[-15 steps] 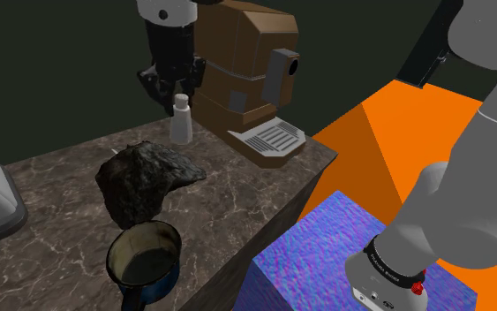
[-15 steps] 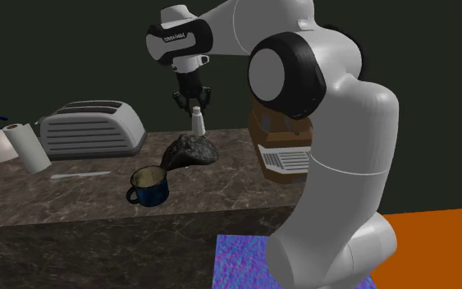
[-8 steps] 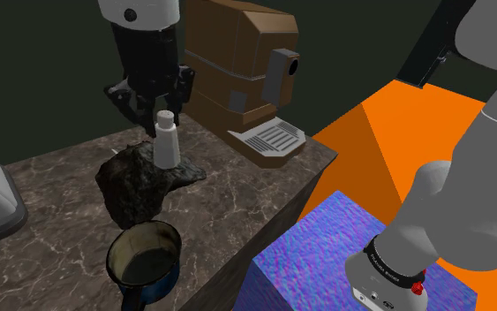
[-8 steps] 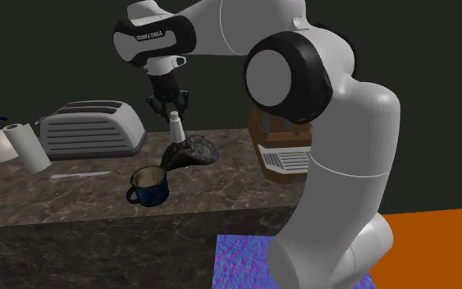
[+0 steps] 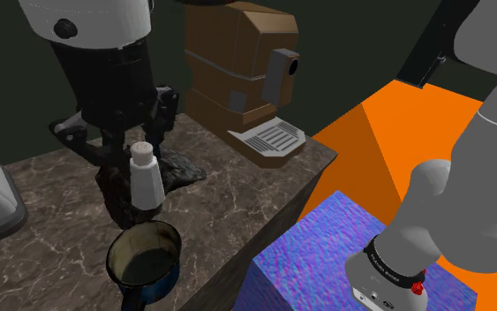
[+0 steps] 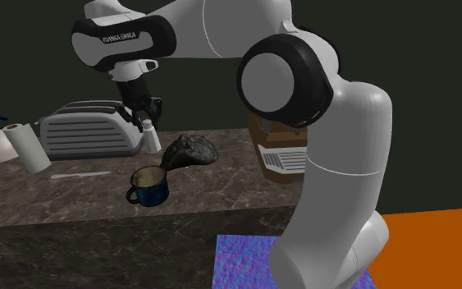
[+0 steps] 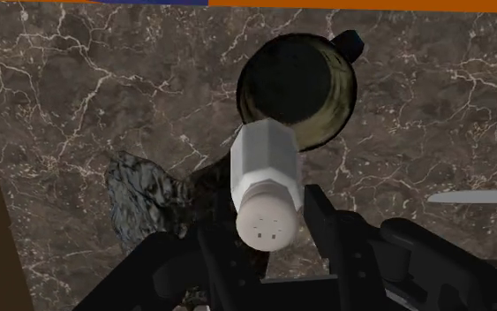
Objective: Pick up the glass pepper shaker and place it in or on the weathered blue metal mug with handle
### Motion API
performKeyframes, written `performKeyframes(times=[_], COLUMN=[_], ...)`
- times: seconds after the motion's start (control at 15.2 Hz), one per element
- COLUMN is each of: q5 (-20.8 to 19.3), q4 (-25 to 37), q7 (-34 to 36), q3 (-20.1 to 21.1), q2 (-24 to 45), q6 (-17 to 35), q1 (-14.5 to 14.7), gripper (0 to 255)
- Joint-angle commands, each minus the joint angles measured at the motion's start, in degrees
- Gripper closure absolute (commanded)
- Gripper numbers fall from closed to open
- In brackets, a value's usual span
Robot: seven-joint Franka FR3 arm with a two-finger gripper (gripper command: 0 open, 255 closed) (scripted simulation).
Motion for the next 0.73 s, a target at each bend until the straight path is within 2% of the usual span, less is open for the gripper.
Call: performKeyframes(times=[0.0,0.13,0.66], q5=[-0.64,-1.15,-1.07], q4=[2.4,3.91,-2.79], q7=[3.43,5.51,6.09], q3=[1.33,2.08,1.87], q2=[1.45,2.56,2.13], q6=[-1.6,-2.45,3.84], q1=[2.26,3.77,3.23], gripper=[255,255,255])
